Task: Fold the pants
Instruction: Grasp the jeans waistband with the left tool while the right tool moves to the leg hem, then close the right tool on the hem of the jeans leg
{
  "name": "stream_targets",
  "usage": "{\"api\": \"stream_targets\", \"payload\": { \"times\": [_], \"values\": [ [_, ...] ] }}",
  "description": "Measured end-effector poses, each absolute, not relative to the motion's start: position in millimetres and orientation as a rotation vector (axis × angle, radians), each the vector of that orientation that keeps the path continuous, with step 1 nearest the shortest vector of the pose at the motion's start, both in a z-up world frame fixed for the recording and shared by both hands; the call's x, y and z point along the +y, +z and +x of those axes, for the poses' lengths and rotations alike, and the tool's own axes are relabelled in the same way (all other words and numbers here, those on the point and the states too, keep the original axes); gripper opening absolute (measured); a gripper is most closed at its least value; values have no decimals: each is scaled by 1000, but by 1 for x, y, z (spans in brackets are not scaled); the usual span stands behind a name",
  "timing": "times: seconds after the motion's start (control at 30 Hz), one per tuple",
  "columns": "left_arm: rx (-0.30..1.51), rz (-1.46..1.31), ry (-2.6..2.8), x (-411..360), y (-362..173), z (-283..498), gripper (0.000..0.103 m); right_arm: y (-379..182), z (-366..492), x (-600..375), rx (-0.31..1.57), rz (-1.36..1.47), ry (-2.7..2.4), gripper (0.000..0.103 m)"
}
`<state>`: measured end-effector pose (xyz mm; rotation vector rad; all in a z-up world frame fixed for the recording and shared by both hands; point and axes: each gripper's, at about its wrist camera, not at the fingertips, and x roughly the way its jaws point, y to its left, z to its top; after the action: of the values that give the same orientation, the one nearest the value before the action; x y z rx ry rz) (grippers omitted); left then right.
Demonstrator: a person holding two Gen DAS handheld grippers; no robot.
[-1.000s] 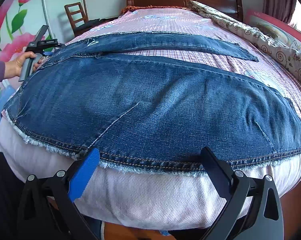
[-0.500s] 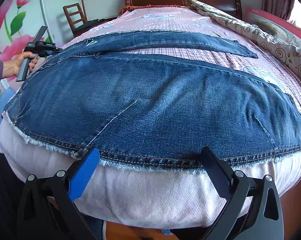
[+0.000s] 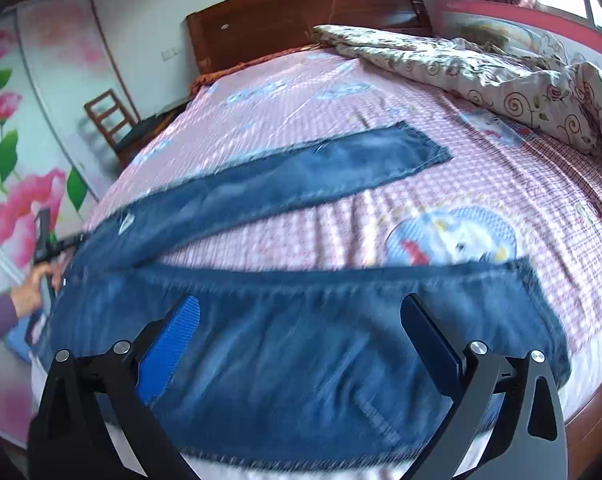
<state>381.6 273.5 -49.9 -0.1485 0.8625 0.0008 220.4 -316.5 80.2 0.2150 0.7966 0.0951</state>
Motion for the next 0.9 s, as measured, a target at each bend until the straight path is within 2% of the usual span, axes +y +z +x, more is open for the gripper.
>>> {"api": "stream_targets", "payload": {
  "times": [0.13, 0.37, 0.53, 0.77, 0.83, 0.9],
  "values": [
    [867, -162, 0, 276, -51, 381, 25, 97, 333, -384, 850, 328, 101, 100],
    [864, -140, 12, 272, -52, 381, 25, 70, 512, -431, 1036, 413, 54, 100],
    [861, -142, 12, 273, -52, 380, 25, 38, 576, -432, 1105, 355, -45, 100],
    [861, -149, 9, 274, -53, 379, 25, 16, 623, -434, 1135, 232, -76, 100],
    [862, -150, 9, 273, -53, 380, 25, 5, 628, -430, 1155, 208, -68, 96],
    [861, -151, 8, 274, -53, 380, 25, -7, 636, -424, 1194, 160, -75, 84]
  ]
}}
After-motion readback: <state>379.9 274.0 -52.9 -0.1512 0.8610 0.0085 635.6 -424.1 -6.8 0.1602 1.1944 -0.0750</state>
